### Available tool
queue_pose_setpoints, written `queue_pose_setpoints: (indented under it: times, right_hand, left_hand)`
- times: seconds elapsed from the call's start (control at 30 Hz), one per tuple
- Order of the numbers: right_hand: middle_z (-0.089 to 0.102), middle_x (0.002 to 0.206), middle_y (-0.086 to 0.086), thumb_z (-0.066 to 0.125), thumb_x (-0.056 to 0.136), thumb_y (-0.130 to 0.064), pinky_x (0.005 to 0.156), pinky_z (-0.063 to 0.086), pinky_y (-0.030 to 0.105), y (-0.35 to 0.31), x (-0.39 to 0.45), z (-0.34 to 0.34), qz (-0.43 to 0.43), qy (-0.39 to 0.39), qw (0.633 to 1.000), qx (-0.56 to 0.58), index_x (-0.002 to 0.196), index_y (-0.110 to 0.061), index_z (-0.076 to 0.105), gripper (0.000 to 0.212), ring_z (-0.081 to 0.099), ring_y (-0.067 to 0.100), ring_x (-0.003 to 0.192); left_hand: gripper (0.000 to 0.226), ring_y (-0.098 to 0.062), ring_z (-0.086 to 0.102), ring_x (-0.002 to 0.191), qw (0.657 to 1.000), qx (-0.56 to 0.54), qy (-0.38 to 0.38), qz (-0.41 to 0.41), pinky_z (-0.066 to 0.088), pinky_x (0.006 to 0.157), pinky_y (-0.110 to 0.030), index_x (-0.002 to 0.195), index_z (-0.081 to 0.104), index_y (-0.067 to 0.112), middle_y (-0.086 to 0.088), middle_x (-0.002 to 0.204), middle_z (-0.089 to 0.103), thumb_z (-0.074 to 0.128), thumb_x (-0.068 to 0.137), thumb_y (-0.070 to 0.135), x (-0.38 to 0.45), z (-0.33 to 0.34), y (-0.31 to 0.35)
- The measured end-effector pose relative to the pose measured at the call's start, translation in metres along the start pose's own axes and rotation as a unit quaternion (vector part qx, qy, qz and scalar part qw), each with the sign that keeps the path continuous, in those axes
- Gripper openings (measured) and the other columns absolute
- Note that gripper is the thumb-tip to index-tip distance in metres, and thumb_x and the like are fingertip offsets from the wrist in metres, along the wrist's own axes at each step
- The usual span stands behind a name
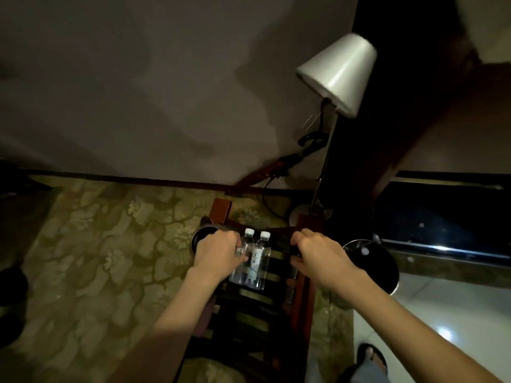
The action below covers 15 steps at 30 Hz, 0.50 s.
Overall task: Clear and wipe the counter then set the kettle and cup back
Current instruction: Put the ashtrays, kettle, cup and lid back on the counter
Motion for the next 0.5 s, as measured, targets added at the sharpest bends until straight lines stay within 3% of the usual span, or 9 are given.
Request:
queue_pose_setpoints:
  times: [0.23,0.5]
  right_hand:
    - [0.05,0.124,0.001,0.058,0.091,-0.033,0.085,0.044,0.035,0.0,0.057,0.1,0.061,-0.054,0.996,0.029,0.126,-0.017,0.047,0.039,0.053,0.024,0.115]
    - [0.051,0.127,0.005,0.06,0.09,-0.031,0.09,0.047,0.035,0.022,0.093,0.182,0.113,-0.092,0.987,0.069,0.127,-0.016,0.048,0.041,0.054,0.028,0.116]
  left_hand:
    - [0.026,-0.026,0.064,0.093,0.999,-0.014,-0.05,-0.007,0.051,0.074,-0.034,0.095,0.061,0.014,-0.006,0.097,0.067,0.068,0.084,0.037,0.057,0.098,-0.04]
    - [0.025,-0.029,0.061,0.105,0.995,0.015,-0.096,-0.002,0.05,0.082,-0.036,0.112,0.058,0.012,-0.011,0.113,0.063,0.057,0.093,0.027,0.097,0.195,-0.049]
Point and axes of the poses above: each hand's wrist, its own x-axis towards the middle knuckle, its own z-axis out of the palm, y = z × x, the point moved 10 cm from there along x, towards the middle knuckle
